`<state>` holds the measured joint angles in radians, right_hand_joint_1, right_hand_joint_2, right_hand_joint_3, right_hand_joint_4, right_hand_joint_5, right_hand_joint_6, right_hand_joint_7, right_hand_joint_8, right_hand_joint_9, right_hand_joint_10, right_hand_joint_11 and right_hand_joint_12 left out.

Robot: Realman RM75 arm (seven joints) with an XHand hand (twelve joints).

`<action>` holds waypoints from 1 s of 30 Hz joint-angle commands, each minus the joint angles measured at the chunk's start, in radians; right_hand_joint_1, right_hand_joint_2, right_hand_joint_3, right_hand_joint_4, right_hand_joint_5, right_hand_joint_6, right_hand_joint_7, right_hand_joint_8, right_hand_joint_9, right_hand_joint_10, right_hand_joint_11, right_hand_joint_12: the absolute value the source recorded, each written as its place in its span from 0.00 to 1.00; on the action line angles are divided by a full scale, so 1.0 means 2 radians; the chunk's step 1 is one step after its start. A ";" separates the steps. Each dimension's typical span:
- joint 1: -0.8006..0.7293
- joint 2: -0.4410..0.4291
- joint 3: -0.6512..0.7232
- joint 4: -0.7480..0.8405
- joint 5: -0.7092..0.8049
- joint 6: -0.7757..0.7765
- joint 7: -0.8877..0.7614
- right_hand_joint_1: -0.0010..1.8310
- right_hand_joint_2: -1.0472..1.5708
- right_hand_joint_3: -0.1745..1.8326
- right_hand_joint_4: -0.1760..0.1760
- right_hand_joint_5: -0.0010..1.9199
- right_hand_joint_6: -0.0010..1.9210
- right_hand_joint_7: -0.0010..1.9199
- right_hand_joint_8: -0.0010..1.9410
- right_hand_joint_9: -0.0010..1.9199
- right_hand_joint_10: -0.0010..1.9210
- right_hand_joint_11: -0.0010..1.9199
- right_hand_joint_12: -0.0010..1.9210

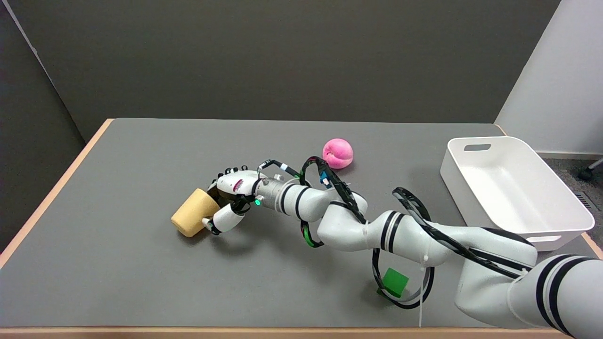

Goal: Pick up the yellow cup.

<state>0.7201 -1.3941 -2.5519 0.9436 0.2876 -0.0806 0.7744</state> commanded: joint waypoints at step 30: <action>-0.004 -0.005 0.023 0.011 -0.050 0.001 -0.003 0.50 0.79 0.37 0.74 0.36 0.82 0.28 0.37 0.16 0.47 0.01 0.60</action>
<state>0.7039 -1.4047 -2.5428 0.9560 0.2487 -0.0786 0.7738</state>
